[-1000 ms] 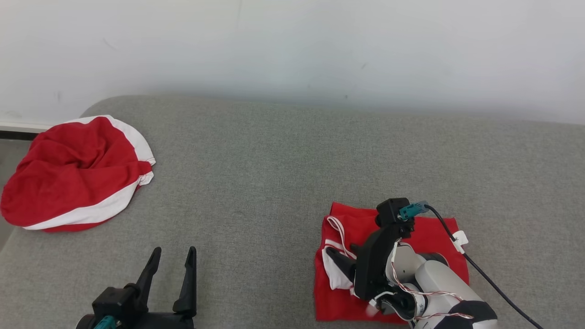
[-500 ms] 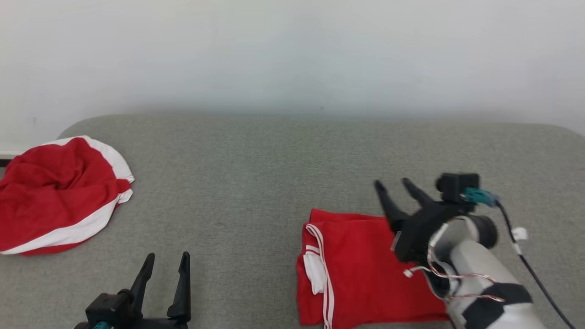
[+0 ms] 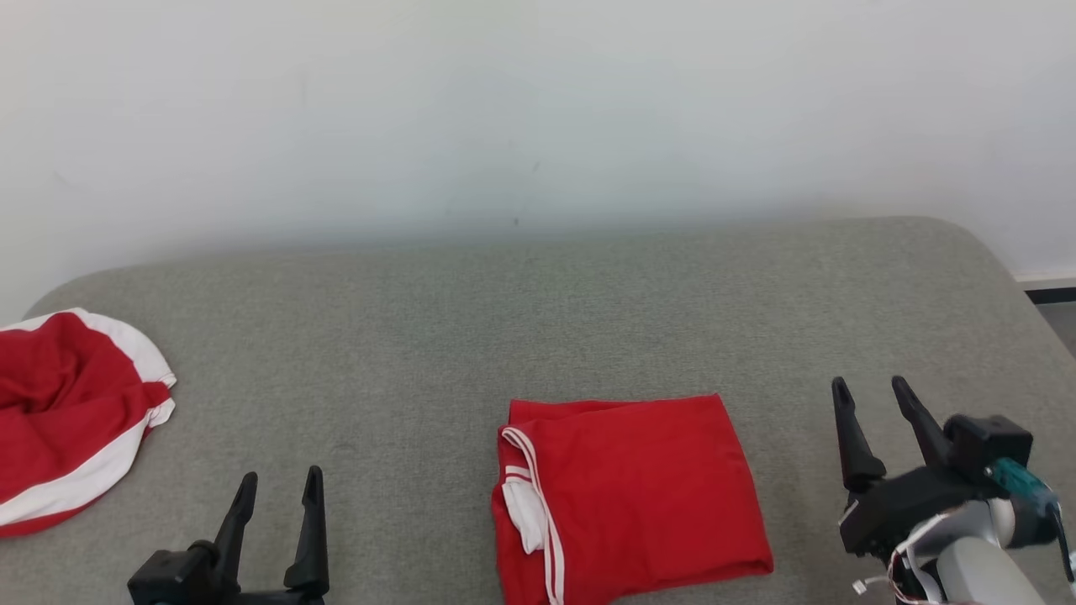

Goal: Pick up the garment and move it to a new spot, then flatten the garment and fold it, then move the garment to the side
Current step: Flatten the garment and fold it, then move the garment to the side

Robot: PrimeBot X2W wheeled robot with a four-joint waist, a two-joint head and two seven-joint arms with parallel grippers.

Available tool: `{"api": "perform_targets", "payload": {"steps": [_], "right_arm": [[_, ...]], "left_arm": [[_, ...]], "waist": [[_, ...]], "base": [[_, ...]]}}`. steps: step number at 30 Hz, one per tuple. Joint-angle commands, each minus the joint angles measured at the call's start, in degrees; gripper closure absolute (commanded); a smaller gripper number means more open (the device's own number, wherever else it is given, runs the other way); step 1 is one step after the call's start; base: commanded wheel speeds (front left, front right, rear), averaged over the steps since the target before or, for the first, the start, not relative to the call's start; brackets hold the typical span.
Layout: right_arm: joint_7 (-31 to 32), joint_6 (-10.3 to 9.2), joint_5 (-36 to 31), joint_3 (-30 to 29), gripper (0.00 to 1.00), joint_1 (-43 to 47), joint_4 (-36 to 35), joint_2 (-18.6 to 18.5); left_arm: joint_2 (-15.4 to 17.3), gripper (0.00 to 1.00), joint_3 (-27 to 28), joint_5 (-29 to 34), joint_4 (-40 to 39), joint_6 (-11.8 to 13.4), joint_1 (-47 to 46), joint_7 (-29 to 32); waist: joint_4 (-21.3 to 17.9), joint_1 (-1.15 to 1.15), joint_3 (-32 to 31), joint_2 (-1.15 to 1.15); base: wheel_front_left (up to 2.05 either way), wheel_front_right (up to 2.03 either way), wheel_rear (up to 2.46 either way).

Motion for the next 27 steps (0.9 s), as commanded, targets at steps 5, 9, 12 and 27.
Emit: {"api": "perform_targets", "payload": {"steps": [5,9,12,27], "right_arm": [[-0.89,-0.11,-2.57,-1.99,0.00,5.50,-4.09,0.66],[-0.06,-0.11,-3.49,-2.11,0.00,8.30,-6.18,1.40],[0.68,-0.12,-3.73,-1.57,0.00,9.39,-7.36,1.78],[3.23,-0.12,-1.81,0.59,0.00,11.04,-10.22,1.32]], "left_arm": [[-0.05,0.00,1.00,0.12,-0.67,0.11,1.52,-0.04],[-0.08,0.00,1.75,0.18,-1.18,0.04,2.47,-0.04],[-0.10,0.00,2.74,0.40,-1.41,-0.05,3.11,-0.04],[-0.16,0.00,5.20,1.61,-2.16,0.26,6.69,-0.04]], "waist": [[-2.50,0.00,-1.45,0.00],[-3.55,0.00,-2.12,0.00],[-4.30,0.00,-2.61,0.00],[-3.84,0.00,-3.51,0.00]], "base": [[0.00,0.00,0.00],[0.00,0.00,0.00],[0.00,0.00,0.00],[0.00,0.00,0.00]]}}
